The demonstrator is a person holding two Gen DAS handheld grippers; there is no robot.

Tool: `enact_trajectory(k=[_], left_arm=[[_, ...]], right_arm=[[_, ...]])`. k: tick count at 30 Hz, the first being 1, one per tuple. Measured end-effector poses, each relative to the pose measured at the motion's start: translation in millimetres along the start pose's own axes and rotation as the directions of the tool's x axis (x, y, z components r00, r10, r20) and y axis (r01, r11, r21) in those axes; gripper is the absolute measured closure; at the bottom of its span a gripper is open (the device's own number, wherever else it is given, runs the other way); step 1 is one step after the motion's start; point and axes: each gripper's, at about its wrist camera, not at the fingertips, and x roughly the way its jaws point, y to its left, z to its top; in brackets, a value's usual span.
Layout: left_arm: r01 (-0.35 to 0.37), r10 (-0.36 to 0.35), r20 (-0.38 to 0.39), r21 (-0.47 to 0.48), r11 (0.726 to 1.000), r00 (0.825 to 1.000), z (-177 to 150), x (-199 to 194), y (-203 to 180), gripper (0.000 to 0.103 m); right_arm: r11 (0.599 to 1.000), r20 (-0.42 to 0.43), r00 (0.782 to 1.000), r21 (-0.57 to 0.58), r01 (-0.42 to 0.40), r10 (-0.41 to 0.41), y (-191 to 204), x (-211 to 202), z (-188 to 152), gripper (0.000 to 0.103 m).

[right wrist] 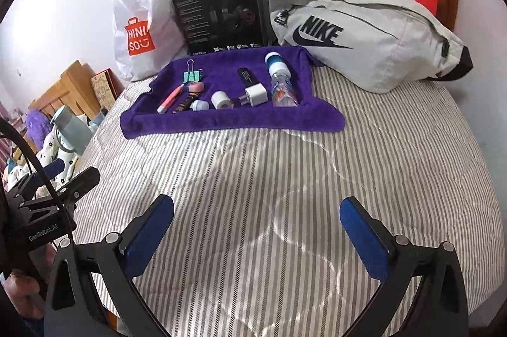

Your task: Organize rigid objects

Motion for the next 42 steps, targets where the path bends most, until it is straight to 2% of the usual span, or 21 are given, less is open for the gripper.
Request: enact_trajectory(k=[6,14,42], left_arm=[[0.031,-0.031,0.004,-0.018,0.999,1.0,-8.3,-6.5,0.0,0.0],[0.037,-0.037,0.015,-0.022,0.999,0.999,-7.9,-15.0,4.3,0.0],[0.018,-0.018,0.002,-0.023,1.0,1.0,-6.4,-10.1,7.5,0.0]], right_arm=[[1.0,-0.017,1.0,-0.003,0.025,-0.025,-4.0,3.7,-14.1,0.0],[0.999,-0.018,0.999,-0.025,0.029,-0.029,2.2,2.0,-17.2,0.0],[0.999,-0.003,0.999,-0.032,0.032,-0.032,5.3,-6.5,-15.7,0.0]])
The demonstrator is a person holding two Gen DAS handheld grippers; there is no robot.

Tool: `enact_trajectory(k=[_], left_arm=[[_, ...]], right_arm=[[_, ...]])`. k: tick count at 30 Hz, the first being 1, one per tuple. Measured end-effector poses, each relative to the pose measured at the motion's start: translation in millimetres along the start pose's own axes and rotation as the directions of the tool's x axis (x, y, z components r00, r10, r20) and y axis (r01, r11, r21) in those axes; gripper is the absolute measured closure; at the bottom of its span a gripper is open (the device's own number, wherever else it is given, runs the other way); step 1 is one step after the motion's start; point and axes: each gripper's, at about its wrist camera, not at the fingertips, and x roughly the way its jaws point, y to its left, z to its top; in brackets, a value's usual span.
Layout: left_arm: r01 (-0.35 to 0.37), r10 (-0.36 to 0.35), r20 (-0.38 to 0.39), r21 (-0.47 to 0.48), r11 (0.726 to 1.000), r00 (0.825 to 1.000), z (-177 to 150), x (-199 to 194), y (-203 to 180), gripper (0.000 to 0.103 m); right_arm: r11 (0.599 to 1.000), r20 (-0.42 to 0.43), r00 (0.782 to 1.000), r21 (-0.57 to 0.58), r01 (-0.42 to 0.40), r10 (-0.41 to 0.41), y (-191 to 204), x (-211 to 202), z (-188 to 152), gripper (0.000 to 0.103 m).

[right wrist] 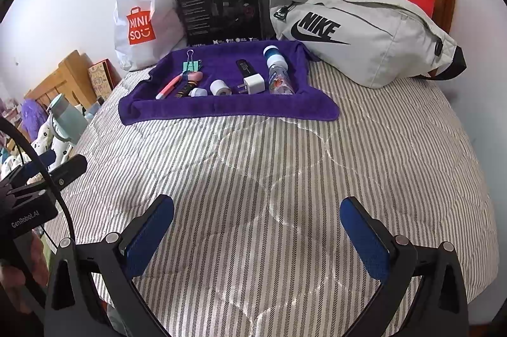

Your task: Organize rigid objects

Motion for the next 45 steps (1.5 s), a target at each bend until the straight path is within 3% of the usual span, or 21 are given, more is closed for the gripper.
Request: enact_trajectory(k=[45], left_arm=[[-0.007,0.007,-0.022,0.005,1.0,1.0,-0.8,5.1,4.2,0.0]], right_arm=[[1.0,-0.028,1.0,-0.011,-0.004,0.004,7.2,7.1,-2.7,0.0]])
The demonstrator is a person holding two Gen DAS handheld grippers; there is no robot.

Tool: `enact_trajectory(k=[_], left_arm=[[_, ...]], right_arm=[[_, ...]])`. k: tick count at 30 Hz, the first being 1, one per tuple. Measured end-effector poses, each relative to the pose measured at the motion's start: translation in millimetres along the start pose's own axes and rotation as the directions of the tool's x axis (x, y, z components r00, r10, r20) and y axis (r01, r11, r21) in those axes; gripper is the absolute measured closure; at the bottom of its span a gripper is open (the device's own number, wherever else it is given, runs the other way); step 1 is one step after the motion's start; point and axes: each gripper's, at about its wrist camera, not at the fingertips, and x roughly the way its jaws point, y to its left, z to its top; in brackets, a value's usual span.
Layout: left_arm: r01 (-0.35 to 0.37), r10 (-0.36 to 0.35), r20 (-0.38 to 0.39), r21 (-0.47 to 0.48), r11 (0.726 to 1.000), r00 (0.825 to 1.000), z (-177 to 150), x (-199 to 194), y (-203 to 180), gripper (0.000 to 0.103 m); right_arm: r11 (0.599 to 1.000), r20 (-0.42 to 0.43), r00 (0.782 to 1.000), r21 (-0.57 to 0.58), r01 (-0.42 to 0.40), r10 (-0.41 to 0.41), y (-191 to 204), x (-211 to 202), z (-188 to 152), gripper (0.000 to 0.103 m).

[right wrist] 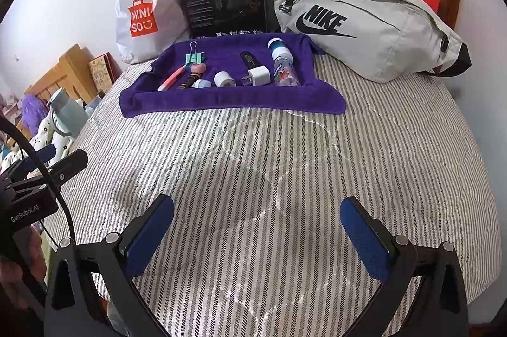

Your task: Organize rigid objects

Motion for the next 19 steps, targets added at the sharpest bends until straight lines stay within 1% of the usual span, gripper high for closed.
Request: enact_trajectory(k=[13,19], left_arm=[[-0.003,0.003,0.009,0.008,1.0,1.0,-0.2,-0.7,-0.5,0.0],[0.006,-0.006,0.006,0.004,1.0,1.0,0.8,0.3,-0.3,0.0]], right_arm=[[1.0,-0.003,1.0,0.004,0.005,-0.005,-2.2,-0.6,0.1,0.0],[1.0,-0.006,1.0,0.001,-0.001,0.001,-2.2,-0.7,-0.5,0.0]])
